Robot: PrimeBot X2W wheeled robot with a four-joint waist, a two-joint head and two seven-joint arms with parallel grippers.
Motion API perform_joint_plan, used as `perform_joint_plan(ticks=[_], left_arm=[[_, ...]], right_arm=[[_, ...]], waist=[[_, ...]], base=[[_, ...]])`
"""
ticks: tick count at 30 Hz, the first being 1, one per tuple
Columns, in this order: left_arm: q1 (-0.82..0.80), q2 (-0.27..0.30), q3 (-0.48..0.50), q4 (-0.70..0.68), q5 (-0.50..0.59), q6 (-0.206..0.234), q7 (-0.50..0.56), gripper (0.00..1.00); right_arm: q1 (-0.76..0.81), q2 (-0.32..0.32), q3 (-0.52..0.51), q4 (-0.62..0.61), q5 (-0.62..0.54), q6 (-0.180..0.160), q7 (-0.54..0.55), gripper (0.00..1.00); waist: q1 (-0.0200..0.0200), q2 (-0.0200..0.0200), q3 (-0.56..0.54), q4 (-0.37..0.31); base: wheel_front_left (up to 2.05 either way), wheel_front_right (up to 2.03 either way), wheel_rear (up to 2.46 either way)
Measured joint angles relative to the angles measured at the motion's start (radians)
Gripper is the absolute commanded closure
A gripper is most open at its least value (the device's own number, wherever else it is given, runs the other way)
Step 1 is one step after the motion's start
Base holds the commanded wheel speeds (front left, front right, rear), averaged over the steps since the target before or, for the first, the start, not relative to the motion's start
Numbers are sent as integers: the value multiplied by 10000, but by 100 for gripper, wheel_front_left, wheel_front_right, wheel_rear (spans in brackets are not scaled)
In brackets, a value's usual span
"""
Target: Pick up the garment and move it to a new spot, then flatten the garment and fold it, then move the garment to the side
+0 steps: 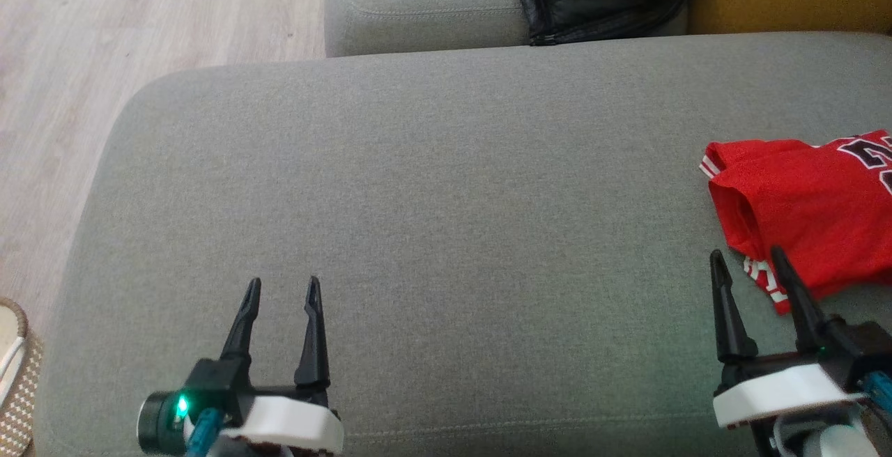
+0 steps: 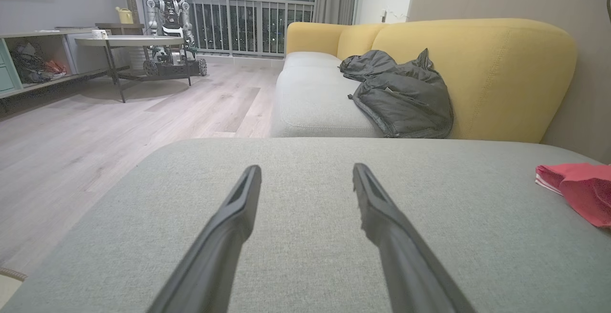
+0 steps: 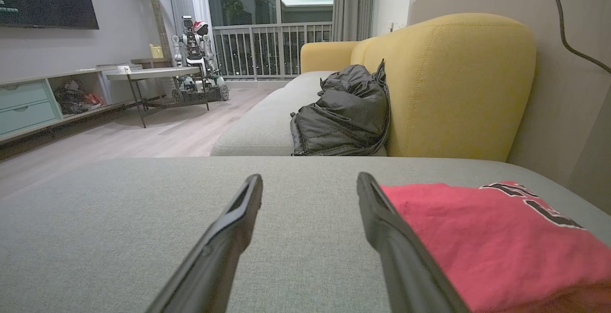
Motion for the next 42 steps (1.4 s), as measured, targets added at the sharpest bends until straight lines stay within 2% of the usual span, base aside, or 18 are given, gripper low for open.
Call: perform_joint_plan(ticks=[6, 7, 13, 42], left_arm=[[159, 0, 19, 73, 140, -67, 0, 0], [158, 2, 17, 79, 144, -88, 0, 100], [571, 8, -15, 754, -102, -86, 12, 100], [154, 79, 451, 1216, -3737, -721, 708, 100]], right_arm=[[128, 12, 119, -84, -23, 0, 0, 0], [128, 13, 157, -67, -25, 0, 2, 100], [445, 77, 198, 717, 161, 0, 75, 100], [231, 77, 144, 1009, 3678, 0, 876, 100]], waist=[[0, 0, -57, -76], [0, 0, -62, -95], [0, 0, -57, -106], [0, 0, -12, -195]], base=[[0, 0, 0], [0, 0, 0], [0, 0, 0], [0, 0, 0]])
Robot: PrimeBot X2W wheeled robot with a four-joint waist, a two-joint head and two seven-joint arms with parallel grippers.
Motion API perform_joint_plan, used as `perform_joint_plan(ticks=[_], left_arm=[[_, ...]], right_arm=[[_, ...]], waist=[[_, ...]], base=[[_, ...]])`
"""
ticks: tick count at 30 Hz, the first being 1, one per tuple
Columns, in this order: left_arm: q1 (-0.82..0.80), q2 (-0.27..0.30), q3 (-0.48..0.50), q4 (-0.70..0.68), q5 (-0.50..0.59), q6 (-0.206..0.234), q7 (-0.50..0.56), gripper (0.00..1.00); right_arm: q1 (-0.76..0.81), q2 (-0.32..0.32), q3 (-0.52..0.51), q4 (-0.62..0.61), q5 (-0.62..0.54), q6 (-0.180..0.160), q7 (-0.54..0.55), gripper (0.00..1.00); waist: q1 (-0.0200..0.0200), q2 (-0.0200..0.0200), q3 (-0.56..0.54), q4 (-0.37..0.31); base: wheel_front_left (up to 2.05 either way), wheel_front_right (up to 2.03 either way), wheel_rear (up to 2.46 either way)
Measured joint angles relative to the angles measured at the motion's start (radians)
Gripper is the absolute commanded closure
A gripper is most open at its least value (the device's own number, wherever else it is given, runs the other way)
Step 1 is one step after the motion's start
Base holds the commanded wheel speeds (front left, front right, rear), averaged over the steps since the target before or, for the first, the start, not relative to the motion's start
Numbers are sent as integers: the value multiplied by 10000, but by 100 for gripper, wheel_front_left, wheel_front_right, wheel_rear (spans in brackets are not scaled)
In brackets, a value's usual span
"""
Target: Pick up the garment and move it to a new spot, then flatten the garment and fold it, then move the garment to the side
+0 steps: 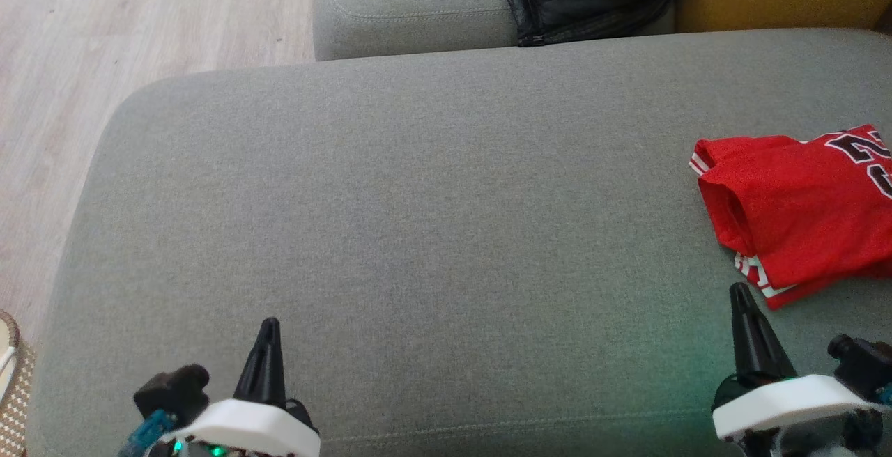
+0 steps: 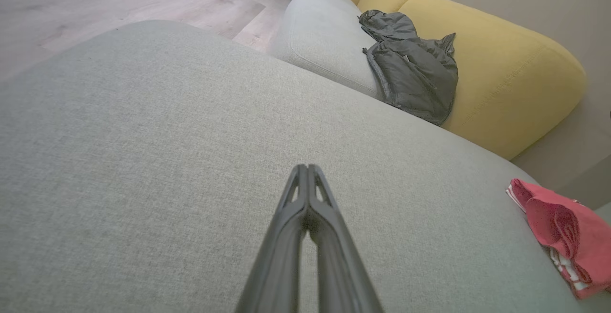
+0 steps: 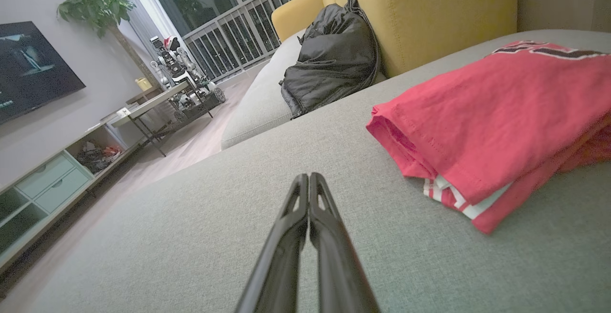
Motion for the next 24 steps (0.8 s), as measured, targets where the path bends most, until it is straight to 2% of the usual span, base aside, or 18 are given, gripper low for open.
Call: perform_joint_plan(ticks=[24], left_arm=[[-386, 44, 598, 295, -2926, -514, 589, 100]], right_arm=[[-405, 0, -94, 267, 2918, 0, 702, 100]], waist=[[0, 0, 40, -74]], base=[[0, 0, 0]])
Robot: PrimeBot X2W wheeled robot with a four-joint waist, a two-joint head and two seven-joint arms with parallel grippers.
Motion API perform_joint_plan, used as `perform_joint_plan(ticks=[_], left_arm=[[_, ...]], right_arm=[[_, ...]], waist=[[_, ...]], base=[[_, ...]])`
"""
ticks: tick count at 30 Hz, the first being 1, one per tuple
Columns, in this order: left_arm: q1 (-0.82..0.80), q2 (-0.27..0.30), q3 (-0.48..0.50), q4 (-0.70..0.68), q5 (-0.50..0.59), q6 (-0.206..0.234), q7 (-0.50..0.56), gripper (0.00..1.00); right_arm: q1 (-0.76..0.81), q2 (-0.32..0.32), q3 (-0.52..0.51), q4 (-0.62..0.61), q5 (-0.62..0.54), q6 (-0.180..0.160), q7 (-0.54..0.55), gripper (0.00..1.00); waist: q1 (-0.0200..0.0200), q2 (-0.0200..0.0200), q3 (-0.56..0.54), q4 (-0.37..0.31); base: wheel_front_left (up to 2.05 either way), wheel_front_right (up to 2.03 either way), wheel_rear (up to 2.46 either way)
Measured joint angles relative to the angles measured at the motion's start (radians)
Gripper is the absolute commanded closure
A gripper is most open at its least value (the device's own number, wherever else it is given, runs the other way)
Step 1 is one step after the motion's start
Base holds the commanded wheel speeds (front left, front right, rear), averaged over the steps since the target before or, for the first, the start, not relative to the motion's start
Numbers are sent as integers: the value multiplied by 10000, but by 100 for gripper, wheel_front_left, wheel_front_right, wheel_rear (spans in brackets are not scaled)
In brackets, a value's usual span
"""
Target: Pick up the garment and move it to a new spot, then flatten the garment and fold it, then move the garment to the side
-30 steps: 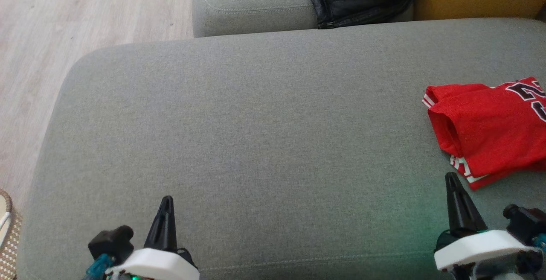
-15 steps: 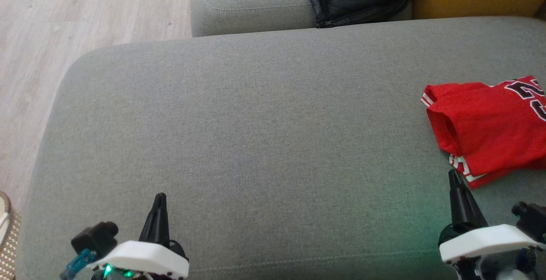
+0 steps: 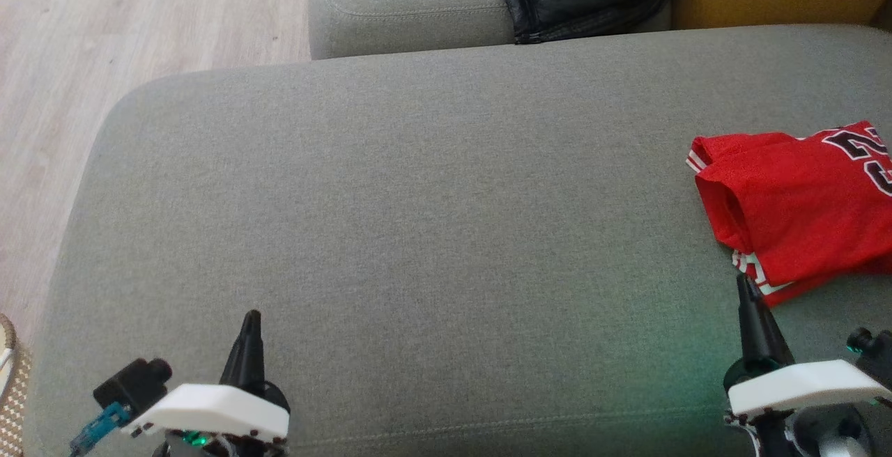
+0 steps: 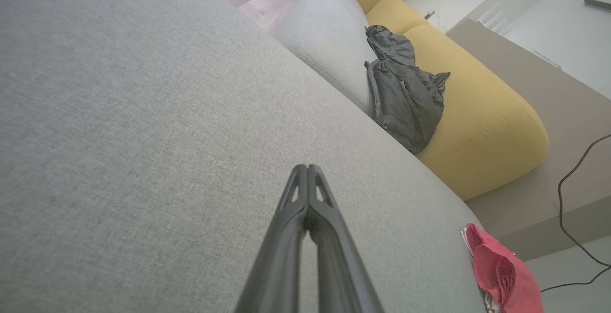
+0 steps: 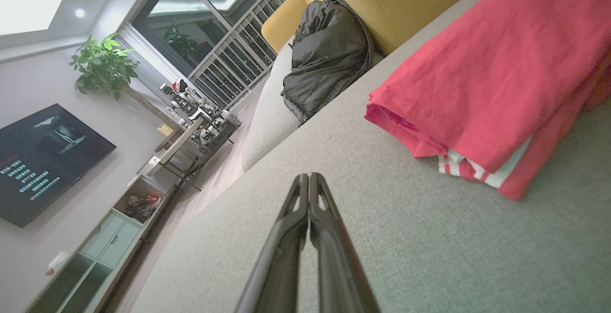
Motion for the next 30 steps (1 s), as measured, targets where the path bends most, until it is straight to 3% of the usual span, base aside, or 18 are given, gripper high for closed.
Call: perform_joint_plan(ticks=[30], left_arm=[[-578, 12, 846, 410, -3455, -621, 811, 100]], right_arm=[[-430, 0, -88, 345, 3511, -2, 878, 100]], waist=[[0, 0, 48, -90]], base=[[0, 0, 0]])
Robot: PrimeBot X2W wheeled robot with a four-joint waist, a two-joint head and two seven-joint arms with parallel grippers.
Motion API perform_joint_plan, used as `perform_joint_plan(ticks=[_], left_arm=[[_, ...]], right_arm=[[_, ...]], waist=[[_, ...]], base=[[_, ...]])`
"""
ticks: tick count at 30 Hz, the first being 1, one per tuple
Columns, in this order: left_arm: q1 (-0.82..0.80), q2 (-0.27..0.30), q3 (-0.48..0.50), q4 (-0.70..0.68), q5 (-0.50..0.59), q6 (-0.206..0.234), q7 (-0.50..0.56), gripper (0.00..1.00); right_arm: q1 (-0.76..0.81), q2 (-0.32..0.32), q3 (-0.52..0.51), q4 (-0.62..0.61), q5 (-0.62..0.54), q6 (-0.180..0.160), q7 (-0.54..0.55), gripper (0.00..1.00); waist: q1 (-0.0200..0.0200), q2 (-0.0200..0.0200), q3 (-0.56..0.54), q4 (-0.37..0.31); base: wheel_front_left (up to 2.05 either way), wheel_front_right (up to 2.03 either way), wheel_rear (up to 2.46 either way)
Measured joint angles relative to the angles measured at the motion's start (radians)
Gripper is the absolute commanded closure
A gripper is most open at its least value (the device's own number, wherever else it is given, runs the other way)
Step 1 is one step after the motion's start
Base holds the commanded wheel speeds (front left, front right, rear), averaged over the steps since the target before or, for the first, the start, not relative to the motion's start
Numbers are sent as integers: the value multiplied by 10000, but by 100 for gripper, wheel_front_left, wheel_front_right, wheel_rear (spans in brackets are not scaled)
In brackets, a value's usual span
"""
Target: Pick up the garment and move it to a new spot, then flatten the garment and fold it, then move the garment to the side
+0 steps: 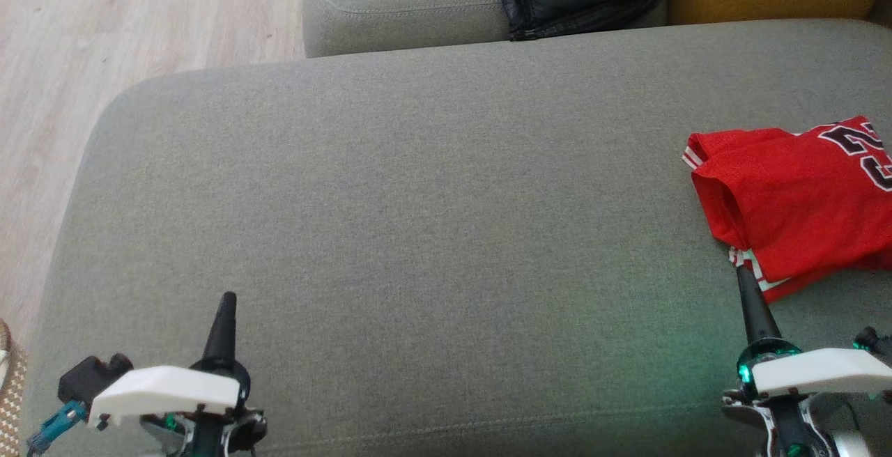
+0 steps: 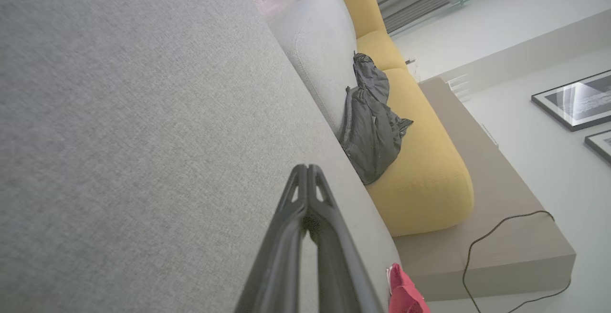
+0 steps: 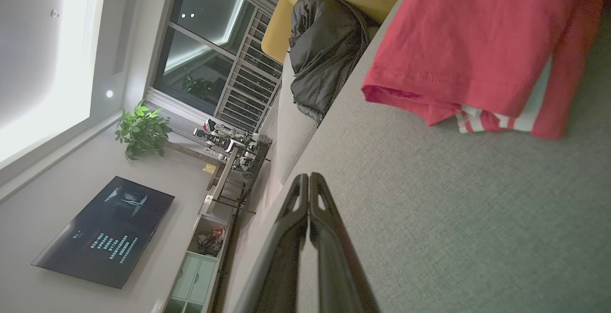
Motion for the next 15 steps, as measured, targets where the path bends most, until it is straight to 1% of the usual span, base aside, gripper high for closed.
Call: perform_joint_plan(ticks=[5, 15], left_arm=[[-35, -2, 115, 75, -587, -167, 121, 100], [-237, -2, 428, 213, -1756, -343, 422, 100]], right_arm=[[-3, 0, -8, 81, 600, 0, 146, 100], [-201, -2, -40, 196, 1810, 0, 401, 100]], waist=[[0, 0, 7, -15], [0, 0, 24, -46]], base=[[0, 0, 0], [0, 0, 0]])
